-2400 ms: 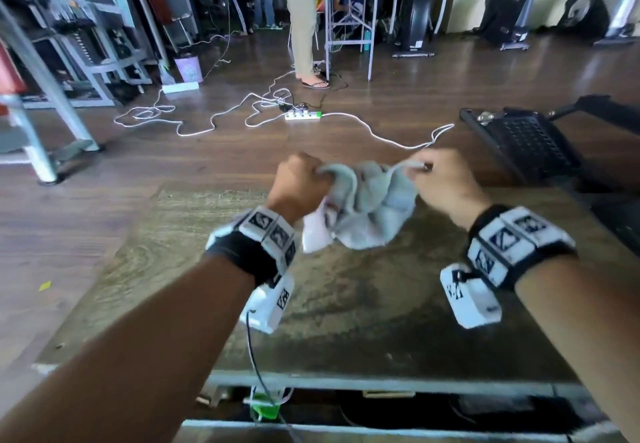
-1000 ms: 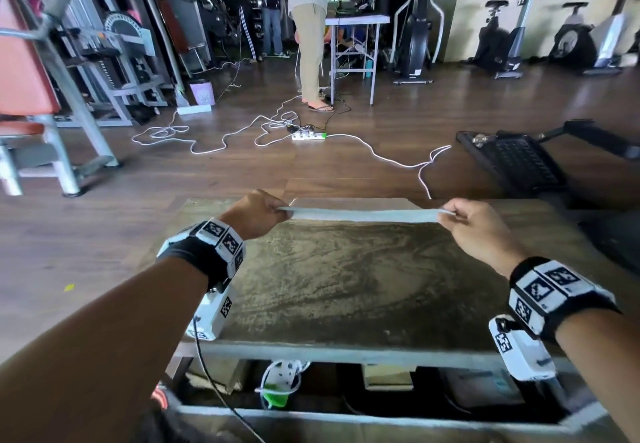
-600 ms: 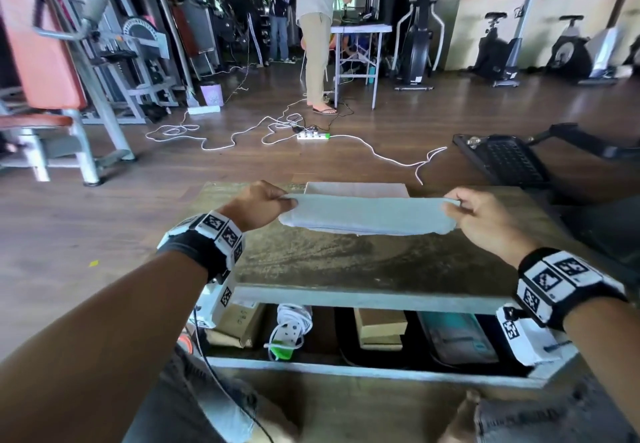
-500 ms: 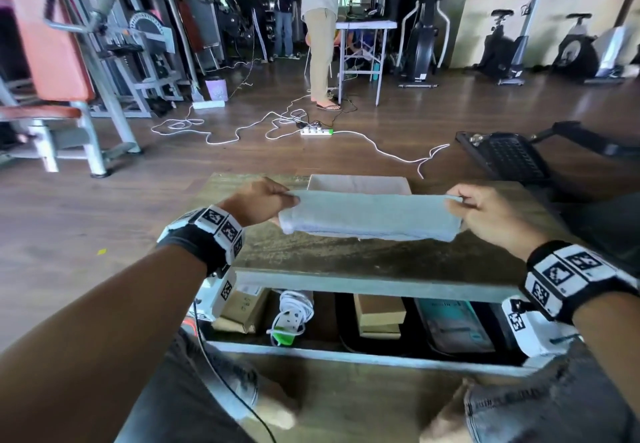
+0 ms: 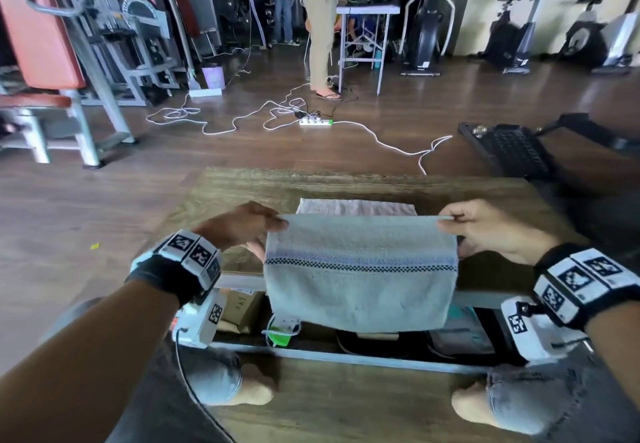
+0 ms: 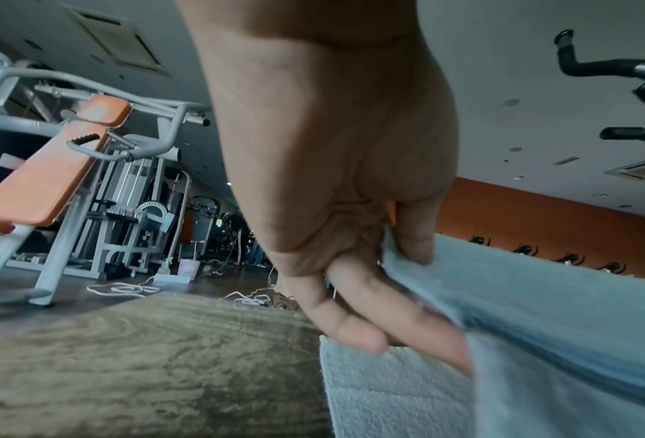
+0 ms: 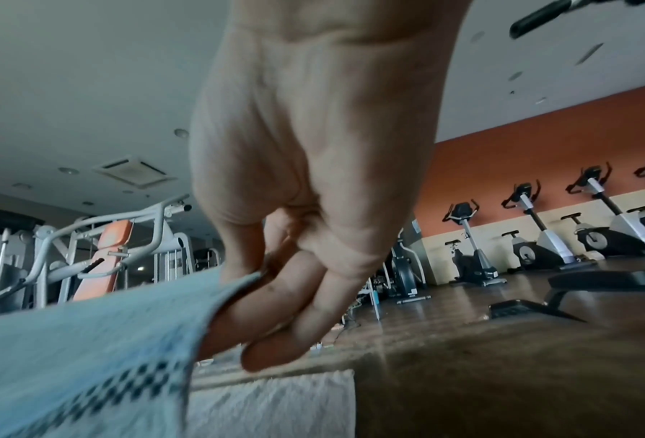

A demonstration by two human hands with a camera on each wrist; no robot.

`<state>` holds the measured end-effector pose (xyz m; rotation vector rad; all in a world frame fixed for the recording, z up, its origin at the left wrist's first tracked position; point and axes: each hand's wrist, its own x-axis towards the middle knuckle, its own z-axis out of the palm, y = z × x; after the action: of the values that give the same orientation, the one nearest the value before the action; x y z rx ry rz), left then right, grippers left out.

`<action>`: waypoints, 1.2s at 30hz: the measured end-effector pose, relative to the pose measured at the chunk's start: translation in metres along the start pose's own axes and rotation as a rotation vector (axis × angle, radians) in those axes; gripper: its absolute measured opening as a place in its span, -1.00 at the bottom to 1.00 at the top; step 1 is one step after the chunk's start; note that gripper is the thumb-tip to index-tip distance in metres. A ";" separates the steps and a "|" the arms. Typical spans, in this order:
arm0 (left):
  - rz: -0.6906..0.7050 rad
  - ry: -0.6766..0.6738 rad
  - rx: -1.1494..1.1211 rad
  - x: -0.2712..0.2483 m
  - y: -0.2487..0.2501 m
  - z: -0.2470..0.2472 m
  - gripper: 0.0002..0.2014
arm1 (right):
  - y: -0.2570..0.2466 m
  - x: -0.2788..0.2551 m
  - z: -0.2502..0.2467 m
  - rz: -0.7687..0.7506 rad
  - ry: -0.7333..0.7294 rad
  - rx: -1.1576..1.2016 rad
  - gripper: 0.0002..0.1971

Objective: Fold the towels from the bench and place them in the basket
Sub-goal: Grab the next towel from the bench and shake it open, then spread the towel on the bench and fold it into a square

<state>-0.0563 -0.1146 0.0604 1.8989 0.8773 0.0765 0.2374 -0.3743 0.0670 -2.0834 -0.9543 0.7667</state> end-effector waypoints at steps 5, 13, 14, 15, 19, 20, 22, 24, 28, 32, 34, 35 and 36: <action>-0.003 0.168 0.014 0.067 -0.008 0.002 -0.85 | 0.013 0.064 0.015 0.011 0.161 -0.083 -0.84; 0.013 0.319 0.186 0.182 -0.005 -0.002 -0.73 | 0.025 0.174 0.012 0.043 0.361 -0.269 -0.85; 0.010 0.327 0.212 0.195 -0.005 0.000 -0.72 | 0.028 0.185 0.014 0.054 0.380 -0.301 -0.85; 0.015 0.338 0.240 0.205 -0.006 0.002 -0.70 | 0.032 0.195 0.016 0.060 0.390 -0.331 -0.83; 0.030 0.380 0.406 0.233 -0.018 0.013 -0.83 | 0.054 0.221 0.032 0.048 0.304 -0.415 -0.83; 0.033 0.380 0.436 0.236 -0.022 0.016 -0.87 | 0.058 0.223 0.036 0.033 0.290 -0.439 -0.84; 0.050 0.361 0.483 0.242 -0.032 0.022 -0.76 | 0.064 0.226 0.041 -0.008 0.303 -0.469 -0.88; 0.085 0.353 0.521 0.245 -0.036 0.025 -0.68 | 0.067 0.227 0.041 -0.026 0.326 -0.474 -0.90; 0.142 0.372 0.476 0.244 -0.032 0.027 -0.83 | 0.064 0.225 0.037 0.017 0.300 -0.426 -0.91; 0.160 0.358 0.419 0.249 -0.030 0.028 -0.79 | 0.062 0.224 0.032 0.069 0.320 -0.396 -0.88; 0.172 0.295 0.481 0.249 -0.029 0.030 -0.80 | 0.064 0.224 0.035 0.062 0.314 -0.414 -0.88; 0.180 0.273 0.513 0.248 -0.029 0.030 -0.75 | 0.066 0.225 0.038 0.050 0.308 -0.435 -0.88; 0.180 0.257 0.531 0.248 -0.029 0.029 -0.70 | 0.067 0.226 0.040 0.036 0.302 -0.453 -0.88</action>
<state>0.1225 0.0191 -0.0550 2.5051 0.9602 0.2179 0.3577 -0.2101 -0.0580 -2.5193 -0.9857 0.2473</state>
